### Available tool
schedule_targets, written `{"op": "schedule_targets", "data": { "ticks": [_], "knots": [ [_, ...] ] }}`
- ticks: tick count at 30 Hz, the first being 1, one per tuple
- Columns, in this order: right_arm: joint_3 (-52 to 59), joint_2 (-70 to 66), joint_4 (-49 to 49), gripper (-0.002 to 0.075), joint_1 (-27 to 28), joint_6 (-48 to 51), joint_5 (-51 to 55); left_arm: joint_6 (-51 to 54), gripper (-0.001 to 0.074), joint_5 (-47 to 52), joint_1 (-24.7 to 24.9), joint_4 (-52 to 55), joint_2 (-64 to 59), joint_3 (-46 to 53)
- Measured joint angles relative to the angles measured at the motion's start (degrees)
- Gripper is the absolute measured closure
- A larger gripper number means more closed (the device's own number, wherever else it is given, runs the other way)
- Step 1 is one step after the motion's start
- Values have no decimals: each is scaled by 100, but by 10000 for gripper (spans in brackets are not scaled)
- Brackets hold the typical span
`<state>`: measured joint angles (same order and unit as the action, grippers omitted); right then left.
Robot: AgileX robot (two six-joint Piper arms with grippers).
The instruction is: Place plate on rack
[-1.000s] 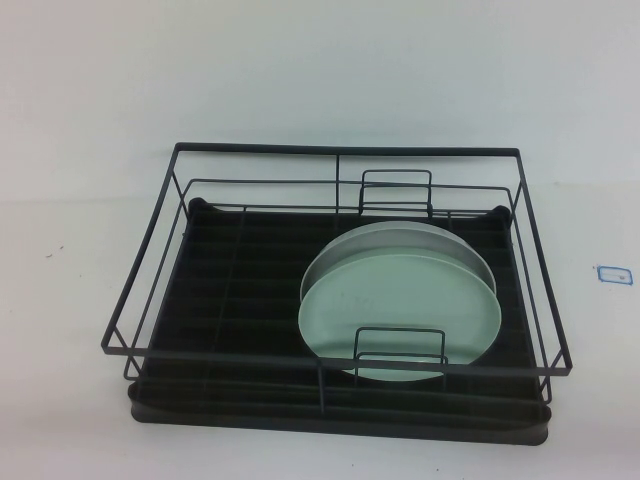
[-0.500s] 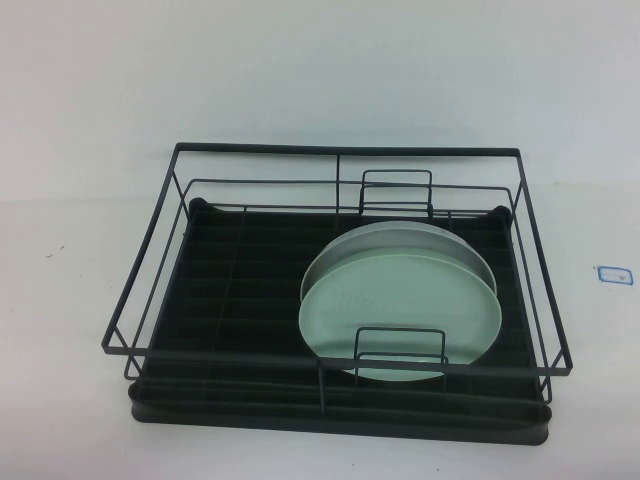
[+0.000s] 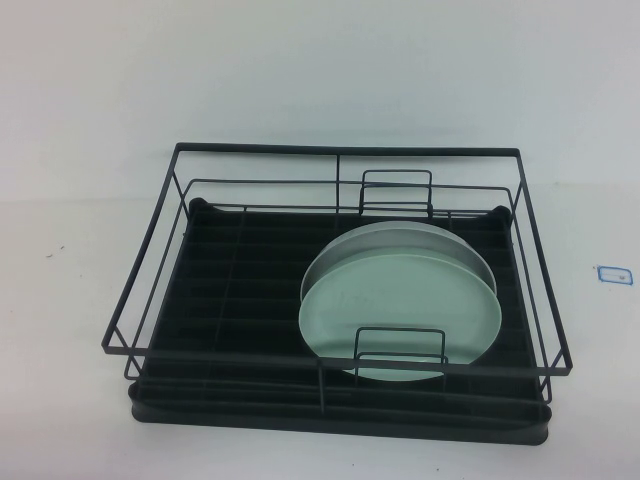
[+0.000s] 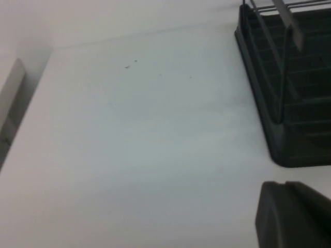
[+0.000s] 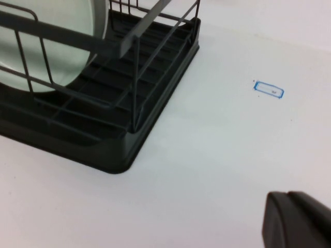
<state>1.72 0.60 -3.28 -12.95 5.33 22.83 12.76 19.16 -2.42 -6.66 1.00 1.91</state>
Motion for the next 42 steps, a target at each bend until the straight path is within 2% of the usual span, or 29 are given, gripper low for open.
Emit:
{"op": "schedule_targets", "data": {
  "ticks": [10, 18, 31, 39, 42],
  "knots": [
    [0, 0, 0, 708, 0, -214, -38, 58, 734, 0, 0, -459, 0, 0],
    [0, 0, 3, 708, 0, -659, -64, 764, 734, -44, 0, -505, 0, 0],
    [0, 0, 79, 708, 35, -708, -77, 755, 734, -41, 0, -812, 0, 0],
    [0, 0, 54, 708, 1005, -708, -77, 813, 734, -41, 0, -812, 0, 0],
    [0, 0, 35, 708, 1162, -595, -77, 813, 734, -41, 0, -812, 0, 0]
  ]
}}
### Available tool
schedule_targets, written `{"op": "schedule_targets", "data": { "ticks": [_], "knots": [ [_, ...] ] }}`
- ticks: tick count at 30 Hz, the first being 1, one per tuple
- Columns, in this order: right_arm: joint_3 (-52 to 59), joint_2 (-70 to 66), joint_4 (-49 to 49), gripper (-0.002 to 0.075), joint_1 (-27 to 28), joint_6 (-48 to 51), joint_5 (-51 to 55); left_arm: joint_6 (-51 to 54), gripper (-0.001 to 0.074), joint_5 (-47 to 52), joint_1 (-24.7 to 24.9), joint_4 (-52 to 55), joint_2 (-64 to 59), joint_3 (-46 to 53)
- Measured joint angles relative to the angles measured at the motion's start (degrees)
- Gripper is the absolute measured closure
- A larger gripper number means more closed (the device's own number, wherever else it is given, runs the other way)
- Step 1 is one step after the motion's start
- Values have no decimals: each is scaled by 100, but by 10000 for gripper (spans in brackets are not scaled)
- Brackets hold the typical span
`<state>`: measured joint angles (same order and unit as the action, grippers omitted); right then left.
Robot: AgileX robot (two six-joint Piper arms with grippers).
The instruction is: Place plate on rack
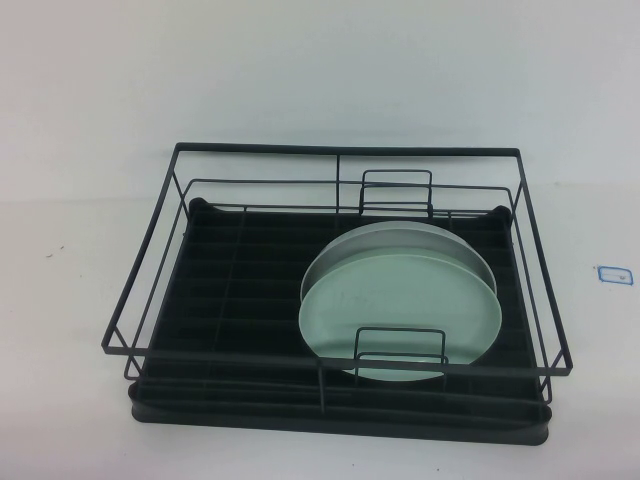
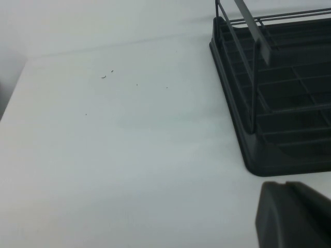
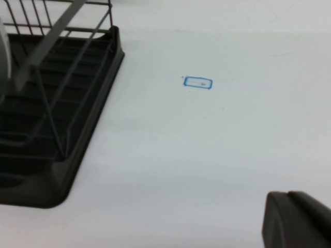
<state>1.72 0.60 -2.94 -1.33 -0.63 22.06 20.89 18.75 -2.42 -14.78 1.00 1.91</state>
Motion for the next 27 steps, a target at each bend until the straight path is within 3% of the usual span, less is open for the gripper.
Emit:
{"op": "schedule_targets", "data": {
  "ticks": [27],
  "knots": [
    [0, 0, -49, 708, 45, 258, -44, 0, 734, 0, 0, 0, 0, 0]
  ]
}}
